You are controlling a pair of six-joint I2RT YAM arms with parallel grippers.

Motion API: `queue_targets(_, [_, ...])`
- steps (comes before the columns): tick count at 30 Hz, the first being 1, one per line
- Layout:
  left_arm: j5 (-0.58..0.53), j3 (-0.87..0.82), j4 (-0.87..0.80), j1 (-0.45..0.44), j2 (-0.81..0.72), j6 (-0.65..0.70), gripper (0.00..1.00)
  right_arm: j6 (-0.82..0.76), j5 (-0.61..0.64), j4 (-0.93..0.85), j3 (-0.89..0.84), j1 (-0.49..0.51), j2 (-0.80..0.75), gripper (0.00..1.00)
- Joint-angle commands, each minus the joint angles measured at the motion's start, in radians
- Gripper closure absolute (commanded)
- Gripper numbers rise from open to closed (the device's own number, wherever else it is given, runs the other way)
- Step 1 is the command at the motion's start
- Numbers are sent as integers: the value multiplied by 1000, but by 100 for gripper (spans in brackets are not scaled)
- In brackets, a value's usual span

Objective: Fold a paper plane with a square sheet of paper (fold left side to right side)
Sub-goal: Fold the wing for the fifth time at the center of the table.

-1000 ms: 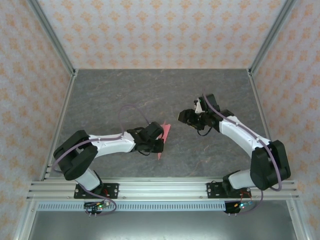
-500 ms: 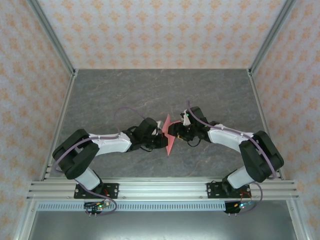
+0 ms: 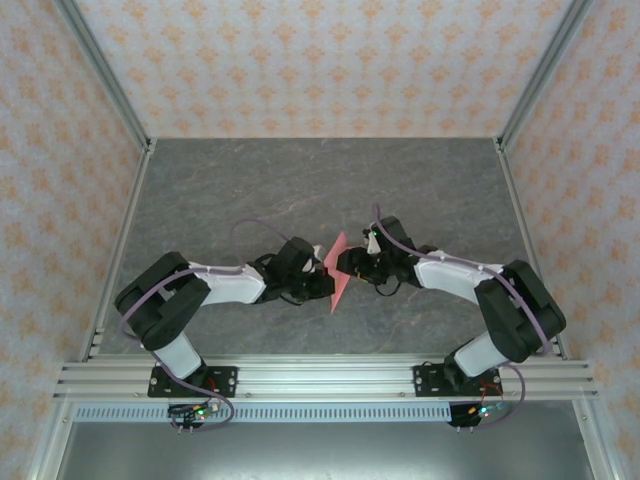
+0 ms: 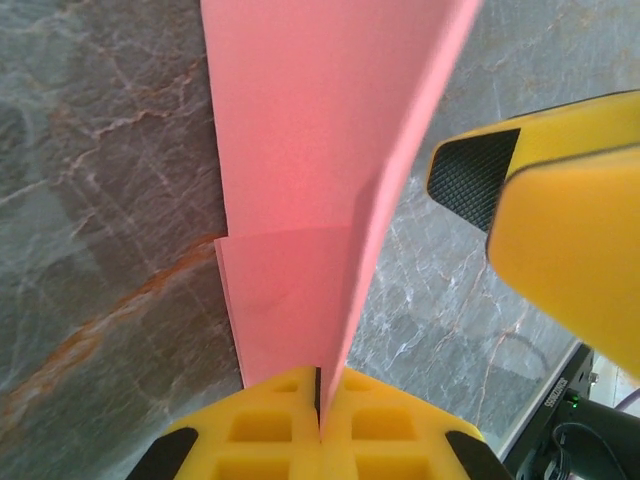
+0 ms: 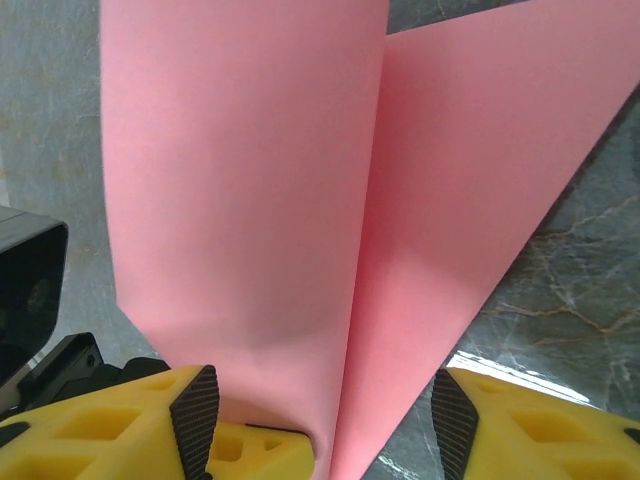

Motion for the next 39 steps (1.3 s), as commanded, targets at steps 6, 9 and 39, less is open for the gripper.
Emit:
queue_targets(6, [53,61,8,3,64,6,95,32,14,20,-73,-54,-74,37])
queue_targets(9, [57,73,-2,5,73,11,95,78,-15,105,-126,-87,-86,35])
queue_targets(39, [94,145,-43,-18,160,31,94,129,-58,249,-93,-59,78,47])
